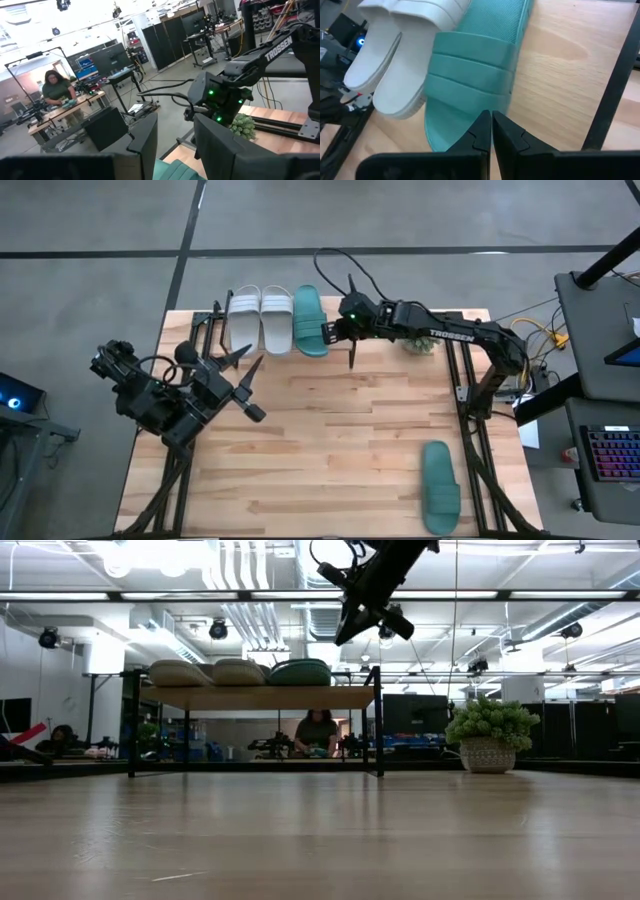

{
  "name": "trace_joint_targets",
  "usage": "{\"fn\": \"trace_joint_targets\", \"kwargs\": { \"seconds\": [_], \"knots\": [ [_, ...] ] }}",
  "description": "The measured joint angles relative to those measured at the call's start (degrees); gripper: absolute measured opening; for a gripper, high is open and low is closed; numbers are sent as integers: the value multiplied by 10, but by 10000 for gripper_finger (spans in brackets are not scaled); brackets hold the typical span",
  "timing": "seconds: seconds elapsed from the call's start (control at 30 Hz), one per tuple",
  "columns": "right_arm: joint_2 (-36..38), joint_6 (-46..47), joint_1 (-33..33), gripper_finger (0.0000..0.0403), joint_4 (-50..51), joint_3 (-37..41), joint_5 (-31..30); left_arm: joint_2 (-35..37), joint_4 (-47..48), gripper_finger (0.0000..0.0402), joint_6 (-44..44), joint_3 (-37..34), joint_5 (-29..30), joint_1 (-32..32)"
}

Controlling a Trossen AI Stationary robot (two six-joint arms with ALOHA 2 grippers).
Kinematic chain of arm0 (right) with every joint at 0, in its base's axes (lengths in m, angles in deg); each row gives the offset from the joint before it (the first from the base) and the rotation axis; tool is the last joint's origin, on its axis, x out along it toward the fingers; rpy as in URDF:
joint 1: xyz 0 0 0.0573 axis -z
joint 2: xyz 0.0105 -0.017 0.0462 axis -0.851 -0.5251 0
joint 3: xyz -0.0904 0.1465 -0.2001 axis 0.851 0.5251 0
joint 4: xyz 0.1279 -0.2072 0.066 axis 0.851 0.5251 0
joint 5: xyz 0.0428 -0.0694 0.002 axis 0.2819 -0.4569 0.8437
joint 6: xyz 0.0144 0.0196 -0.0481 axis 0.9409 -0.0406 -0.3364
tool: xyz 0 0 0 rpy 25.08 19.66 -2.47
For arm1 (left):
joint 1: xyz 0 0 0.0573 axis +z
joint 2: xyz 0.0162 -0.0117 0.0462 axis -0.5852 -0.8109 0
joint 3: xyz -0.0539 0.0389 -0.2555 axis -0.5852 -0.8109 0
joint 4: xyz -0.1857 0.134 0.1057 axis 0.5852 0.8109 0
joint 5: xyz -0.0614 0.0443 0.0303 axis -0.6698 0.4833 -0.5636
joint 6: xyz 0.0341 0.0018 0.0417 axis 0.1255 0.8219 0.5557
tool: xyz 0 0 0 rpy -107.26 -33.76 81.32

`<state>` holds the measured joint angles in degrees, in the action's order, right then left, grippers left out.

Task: Pick and place slides into the shelf
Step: Put the left green slipper on the shelf

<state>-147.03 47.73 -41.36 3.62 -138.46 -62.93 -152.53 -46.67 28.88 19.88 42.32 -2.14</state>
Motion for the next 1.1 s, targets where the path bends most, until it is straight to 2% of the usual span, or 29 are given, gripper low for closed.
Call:
{"fn": "trace_joint_targets", "kwargs": {
  "seconds": [0.27, 0.5, 1.1],
  "knots": [
    [-15, -20, 26, 8, 2, -13, -3, 0, 0, 112, 0, 0, 0, -9],
    [-37, -51, 49, 8, 31, -58, -3, 0, 0, 112, 0, 5, 0, -12],
    [-215, -146, 53, 8, 192, -359, -24, -1, 0, 112, 1, 12, 0, -23]
  ]
}}
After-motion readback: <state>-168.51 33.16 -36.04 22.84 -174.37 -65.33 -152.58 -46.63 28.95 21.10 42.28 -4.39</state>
